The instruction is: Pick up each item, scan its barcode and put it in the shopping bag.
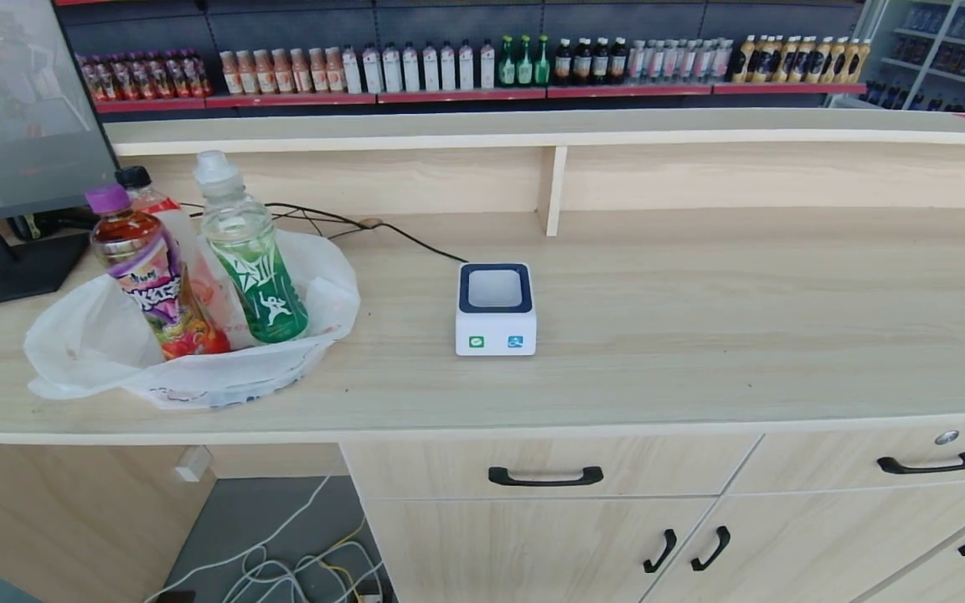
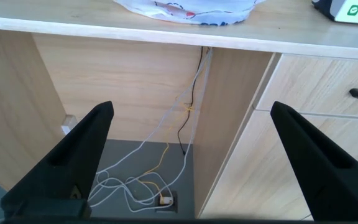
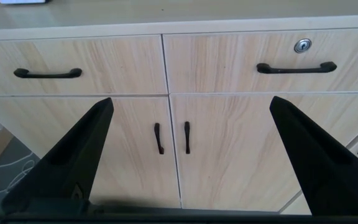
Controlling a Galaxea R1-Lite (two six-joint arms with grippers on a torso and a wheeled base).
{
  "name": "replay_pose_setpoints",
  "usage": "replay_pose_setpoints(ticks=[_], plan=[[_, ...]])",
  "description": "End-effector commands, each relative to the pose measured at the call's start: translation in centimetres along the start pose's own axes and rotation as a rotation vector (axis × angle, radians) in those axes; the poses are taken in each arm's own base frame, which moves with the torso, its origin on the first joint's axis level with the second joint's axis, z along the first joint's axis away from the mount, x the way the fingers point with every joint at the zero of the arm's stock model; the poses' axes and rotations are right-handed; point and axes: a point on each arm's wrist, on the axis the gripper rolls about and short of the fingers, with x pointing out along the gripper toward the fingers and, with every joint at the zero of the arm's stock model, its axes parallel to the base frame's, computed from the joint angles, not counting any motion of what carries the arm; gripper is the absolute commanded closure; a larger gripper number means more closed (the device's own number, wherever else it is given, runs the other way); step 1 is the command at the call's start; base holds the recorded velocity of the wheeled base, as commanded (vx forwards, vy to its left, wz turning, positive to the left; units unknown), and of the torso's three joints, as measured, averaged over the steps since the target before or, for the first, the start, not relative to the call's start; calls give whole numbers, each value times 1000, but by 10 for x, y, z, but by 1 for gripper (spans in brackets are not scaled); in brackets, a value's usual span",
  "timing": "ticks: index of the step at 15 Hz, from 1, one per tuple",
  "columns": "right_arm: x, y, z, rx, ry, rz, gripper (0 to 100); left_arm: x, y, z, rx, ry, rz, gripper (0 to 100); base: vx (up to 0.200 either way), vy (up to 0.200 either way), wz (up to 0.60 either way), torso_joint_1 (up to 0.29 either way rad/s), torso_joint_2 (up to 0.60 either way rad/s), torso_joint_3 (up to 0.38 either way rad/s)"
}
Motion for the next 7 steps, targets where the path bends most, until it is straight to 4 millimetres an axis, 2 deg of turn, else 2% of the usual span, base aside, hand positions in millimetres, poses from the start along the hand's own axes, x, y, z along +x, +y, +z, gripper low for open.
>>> replay_pose_setpoints(ticks=[1, 7], plan=[[0, 0, 0, 0, 0, 0, 0, 0, 0, 0, -2, 0, 0, 0, 0, 0, 0, 0, 0, 0], [0, 0, 0, -9, 0, 0, 0, 0, 0, 0, -2, 0, 0, 0, 0, 0, 0, 0, 0, 0]])
